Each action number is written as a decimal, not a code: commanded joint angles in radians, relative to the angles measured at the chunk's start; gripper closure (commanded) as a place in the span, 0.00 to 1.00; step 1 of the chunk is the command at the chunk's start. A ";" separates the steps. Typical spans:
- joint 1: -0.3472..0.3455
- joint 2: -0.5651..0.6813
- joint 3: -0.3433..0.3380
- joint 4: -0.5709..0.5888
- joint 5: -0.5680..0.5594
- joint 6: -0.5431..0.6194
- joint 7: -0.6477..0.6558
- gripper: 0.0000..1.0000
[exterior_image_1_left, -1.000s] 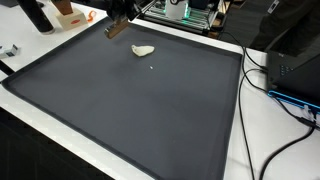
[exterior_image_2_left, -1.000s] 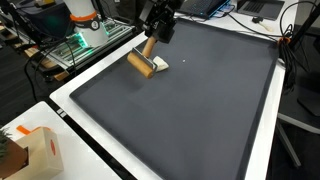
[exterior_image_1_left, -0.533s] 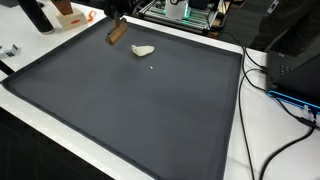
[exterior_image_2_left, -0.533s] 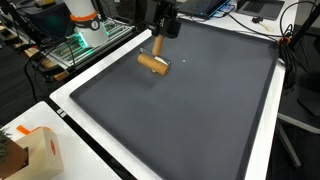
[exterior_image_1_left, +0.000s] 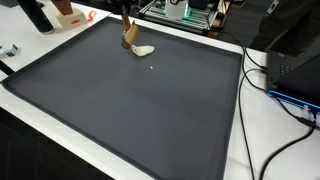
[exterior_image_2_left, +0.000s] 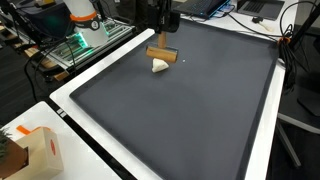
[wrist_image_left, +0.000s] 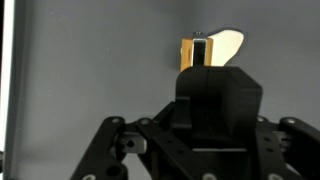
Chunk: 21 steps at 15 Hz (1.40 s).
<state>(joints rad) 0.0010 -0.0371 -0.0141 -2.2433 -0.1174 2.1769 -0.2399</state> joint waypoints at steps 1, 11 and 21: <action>-0.014 -0.042 -0.028 -0.034 0.190 -0.009 -0.247 0.79; -0.045 0.024 -0.072 -0.006 0.546 -0.144 -0.703 0.79; -0.084 0.092 -0.067 -0.006 0.711 -0.129 -0.877 0.79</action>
<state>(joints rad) -0.0647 0.0395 -0.0827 -2.2552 0.5280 2.0436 -1.0565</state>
